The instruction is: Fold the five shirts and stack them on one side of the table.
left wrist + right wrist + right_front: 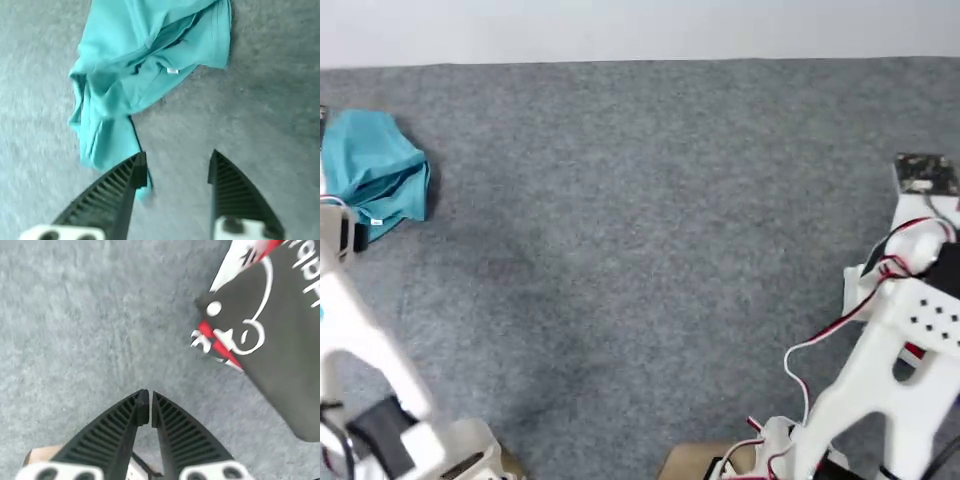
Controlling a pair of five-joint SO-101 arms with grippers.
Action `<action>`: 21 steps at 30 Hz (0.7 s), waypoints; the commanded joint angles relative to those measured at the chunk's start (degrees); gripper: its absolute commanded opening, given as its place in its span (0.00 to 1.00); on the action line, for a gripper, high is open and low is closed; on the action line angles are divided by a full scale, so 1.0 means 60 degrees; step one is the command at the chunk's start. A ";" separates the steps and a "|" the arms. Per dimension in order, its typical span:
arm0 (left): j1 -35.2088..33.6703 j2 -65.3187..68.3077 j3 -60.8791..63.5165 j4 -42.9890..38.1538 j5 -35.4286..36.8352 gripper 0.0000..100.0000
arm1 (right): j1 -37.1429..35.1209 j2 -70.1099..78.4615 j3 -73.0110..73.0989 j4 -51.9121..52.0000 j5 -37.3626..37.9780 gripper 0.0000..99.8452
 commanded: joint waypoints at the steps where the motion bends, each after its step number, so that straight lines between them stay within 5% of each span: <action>1: 0.0015 0.0982 -0.0110 -0.1553 -0.0586 0.22 | -0.0066 -0.0447 0.0249 0.0388 0.0000 0.01; 21: 0.2022 0.5802 -0.0286 -0.6652 -0.1289 0.21 | -0.0081 -0.0828 0.0645 0.0418 -0.0029 0.01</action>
